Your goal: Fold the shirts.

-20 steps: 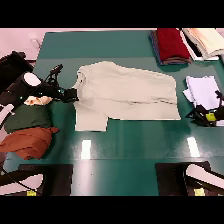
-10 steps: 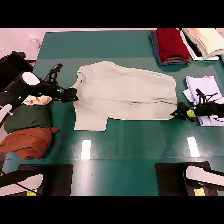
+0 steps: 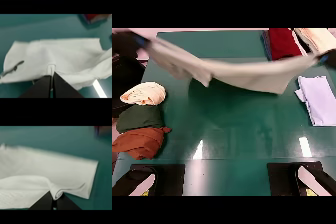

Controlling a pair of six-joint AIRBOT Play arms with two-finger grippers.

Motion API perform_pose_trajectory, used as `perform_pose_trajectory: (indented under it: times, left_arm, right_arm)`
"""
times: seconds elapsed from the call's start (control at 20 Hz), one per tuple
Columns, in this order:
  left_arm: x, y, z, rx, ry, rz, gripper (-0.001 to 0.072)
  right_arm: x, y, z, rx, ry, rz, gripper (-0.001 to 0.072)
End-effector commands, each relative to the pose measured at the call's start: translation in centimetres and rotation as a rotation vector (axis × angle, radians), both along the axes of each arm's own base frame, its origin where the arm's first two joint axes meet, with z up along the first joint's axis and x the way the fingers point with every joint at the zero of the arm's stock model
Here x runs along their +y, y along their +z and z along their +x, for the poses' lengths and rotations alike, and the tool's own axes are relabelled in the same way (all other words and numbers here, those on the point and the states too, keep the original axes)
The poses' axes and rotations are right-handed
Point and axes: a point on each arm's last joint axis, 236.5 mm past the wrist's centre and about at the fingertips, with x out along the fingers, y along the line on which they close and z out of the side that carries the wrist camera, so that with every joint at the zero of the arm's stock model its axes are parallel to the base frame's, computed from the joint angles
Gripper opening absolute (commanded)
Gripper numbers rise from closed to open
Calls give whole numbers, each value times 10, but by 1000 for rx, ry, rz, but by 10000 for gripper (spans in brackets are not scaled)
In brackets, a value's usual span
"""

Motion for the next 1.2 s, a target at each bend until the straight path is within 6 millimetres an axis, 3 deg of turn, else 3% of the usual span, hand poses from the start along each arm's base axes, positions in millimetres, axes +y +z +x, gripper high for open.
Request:
perform_pose_trajectory:
  times: [0.0, 0.1, 0.15, 0.25, 0.3, 0.4, 0.5, 0.65, 0.8, 0.9, 1.0, 1.1, 1.15]
  left_arm:
    - [22, 139, -99, -365, 53, -44, 24]
    - [28, 183, -139, -501, 62, -59, 24]
    - [32, 201, -156, -560, 72, -64, 23]
    - [41, 217, -167, -614, 107, -78, 23]
    - [44, 212, -159, -590, 126, -72, 23]
    - [46, 180, -126, -460, 145, -20, 23]
    - [40, 119, -71, -243, 134, 47, 25]
    - [29, 8, 13, 89, 106, 112, 24]
    - [19, -111, 79, 377, 81, 141, 25]
    - [16, -187, 107, 543, 76, 159, 25]
    - [14, -250, 133, 654, 80, 170, 26]
    - [13, -294, 159, 686, 80, 186, 25]
    - [13, -308, 170, 690, 89, 183, 25]
  right_arm:
    - [11, 144, -62, -353, -35, -146, 19]
    - [10, 186, -93, -457, -78, -206, 19]
    - [9, 197, -103, -479, -98, -230, 18]
    - [5, 207, -114, -474, -127, -260, 18]
    - [3, 210, -115, -466, -131, -260, 18]
    - [0, 208, -106, -427, -121, -242, 17]
    - [-10, 189, -85, -337, -106, -205, 17]
    - [-28, 125, -34, -133, -63, -127, 17]
    - [-37, -2, 14, 226, -35, -125, 17]
    - [-33, -90, 29, 449, -4, -147, 17]
    - [-25, -159, 41, 598, 35, -141, 17]
    - [-22, -202, 61, 656, 22, -106, 17]
    - [-23, -215, 73, 660, 11, -94, 17]
